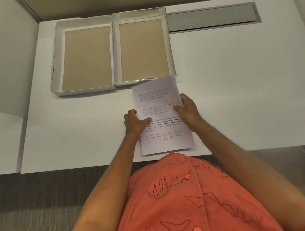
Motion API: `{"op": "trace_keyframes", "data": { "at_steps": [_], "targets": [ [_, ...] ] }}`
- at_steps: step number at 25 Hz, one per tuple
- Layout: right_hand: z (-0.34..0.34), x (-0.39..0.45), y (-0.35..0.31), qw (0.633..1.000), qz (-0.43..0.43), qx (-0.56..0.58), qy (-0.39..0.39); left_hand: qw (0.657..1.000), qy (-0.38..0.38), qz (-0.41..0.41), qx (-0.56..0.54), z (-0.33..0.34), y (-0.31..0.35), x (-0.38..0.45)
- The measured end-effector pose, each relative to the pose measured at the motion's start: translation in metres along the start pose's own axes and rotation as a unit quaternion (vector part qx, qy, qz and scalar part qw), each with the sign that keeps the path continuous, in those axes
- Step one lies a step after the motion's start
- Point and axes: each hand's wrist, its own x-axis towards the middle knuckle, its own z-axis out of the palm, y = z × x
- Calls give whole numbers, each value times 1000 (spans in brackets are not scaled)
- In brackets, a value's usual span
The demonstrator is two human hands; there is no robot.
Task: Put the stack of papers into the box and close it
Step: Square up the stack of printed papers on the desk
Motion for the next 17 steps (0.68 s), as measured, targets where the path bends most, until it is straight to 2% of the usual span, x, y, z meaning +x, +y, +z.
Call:
{"op": "trace_keyframes", "data": {
  "at_steps": [1,3,5,8,10,14,17],
  "targets": [
    [-4,-6,-3,1000,-21,11,-13,996,-11,-16,-86,-6,2,-3],
    [-15,-17,-7,996,-55,49,-54,961,-74,-20,-267,-23,8,-12],
    [-28,-28,-10,988,-89,101,-79,932,-130,44,-336,-42,16,-21],
    [-47,-45,-18,972,-132,181,-79,914,-121,154,-354,-61,31,-45],
    [-57,-53,-21,970,-132,201,-44,912,-119,202,-337,-65,39,-63],
    [-49,-57,-8,967,-95,229,51,928,-122,199,-292,-46,40,-71],
    [-40,-58,-6,968,-78,229,69,936,-120,186,-275,-39,38,-69]
  ]
}}
